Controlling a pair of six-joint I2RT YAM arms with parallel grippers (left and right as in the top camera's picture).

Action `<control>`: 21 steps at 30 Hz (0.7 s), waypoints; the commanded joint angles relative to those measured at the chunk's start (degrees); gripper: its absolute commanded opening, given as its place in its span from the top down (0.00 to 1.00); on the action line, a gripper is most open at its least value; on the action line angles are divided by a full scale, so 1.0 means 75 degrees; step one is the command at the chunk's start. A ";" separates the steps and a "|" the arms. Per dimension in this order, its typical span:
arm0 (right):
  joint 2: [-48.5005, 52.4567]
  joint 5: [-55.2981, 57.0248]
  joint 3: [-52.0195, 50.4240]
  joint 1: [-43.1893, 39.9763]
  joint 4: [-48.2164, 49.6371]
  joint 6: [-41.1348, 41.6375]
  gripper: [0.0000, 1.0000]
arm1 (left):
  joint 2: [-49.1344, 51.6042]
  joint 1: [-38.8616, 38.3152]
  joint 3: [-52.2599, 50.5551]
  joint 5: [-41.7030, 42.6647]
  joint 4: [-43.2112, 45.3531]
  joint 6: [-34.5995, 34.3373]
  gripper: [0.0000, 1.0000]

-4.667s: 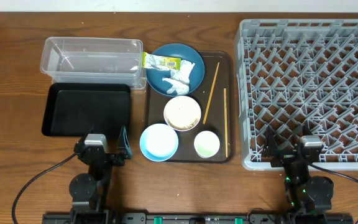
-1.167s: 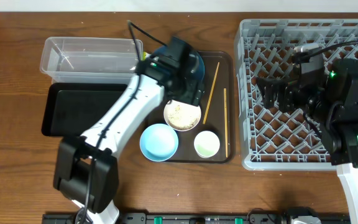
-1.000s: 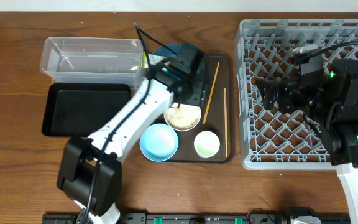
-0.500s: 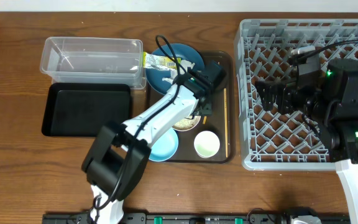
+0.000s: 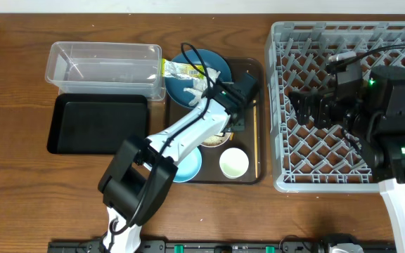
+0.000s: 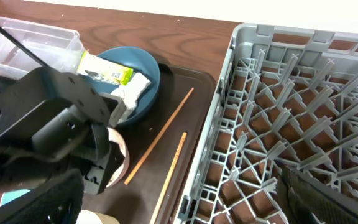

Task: Sort waste into correct bins and load items into the dishwasher rack
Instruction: 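Grasp the white rice bowl rim with the left gripper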

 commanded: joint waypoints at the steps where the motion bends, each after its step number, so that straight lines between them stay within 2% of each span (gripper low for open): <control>1: 0.0085 -0.0029 0.0187 0.0041 -0.0003 -0.0119 0.03 | 0.0003 -0.0052 0.0058 -0.0076 -0.0020 -0.0058 0.65; 4: 0.0143 -0.0029 0.0187 0.0041 -0.0003 -0.0122 0.03 | -0.0152 -0.0052 0.0070 -0.0029 -0.0017 -0.0058 0.56; 7: 0.0195 -0.0029 0.0184 0.0041 -0.0003 -0.0122 0.02 | -0.0256 -0.0052 0.0070 -0.0006 -0.0015 -0.0055 0.52; 16: 0.0233 0.0032 0.0184 0.0041 0.0006 -0.0122 0.01 | -0.0289 -0.0052 0.0067 0.0434 0.0189 0.0035 0.51; 21: 0.0233 0.0085 0.0184 0.0041 0.0009 -0.0122 0.01 | -0.0289 -0.0061 0.0070 0.0699 0.0367 0.0376 0.51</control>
